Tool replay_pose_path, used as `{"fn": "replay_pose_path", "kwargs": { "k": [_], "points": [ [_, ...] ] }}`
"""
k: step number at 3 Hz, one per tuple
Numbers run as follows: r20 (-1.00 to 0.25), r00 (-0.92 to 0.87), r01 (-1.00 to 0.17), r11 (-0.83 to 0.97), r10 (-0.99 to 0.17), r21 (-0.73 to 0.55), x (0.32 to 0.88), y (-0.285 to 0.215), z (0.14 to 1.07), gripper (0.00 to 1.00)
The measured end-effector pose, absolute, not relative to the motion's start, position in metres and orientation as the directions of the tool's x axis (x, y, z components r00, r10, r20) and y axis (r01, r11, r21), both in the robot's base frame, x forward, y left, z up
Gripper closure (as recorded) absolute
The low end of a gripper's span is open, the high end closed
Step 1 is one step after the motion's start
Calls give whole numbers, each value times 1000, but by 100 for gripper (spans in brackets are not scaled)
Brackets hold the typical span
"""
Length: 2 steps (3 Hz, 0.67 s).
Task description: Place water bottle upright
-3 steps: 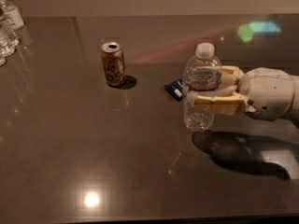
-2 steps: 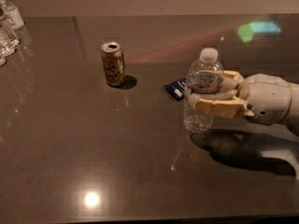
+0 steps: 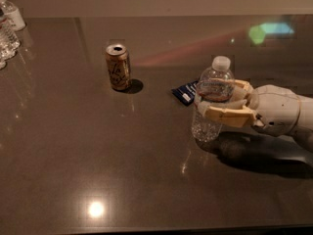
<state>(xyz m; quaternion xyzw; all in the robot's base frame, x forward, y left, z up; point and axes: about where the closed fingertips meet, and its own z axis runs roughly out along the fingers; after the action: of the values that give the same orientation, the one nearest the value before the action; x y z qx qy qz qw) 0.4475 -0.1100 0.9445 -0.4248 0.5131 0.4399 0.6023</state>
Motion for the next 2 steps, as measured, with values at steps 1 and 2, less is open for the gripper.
{"fn": "replay_pose_path", "kwargs": {
  "k": [1, 2],
  "points": [
    [-993, 62, -963, 267, 102, -33, 451, -114, 936, 97],
    [-993, 46, -958, 287, 107, -13, 453, -116, 929, 81]
  ]
}}
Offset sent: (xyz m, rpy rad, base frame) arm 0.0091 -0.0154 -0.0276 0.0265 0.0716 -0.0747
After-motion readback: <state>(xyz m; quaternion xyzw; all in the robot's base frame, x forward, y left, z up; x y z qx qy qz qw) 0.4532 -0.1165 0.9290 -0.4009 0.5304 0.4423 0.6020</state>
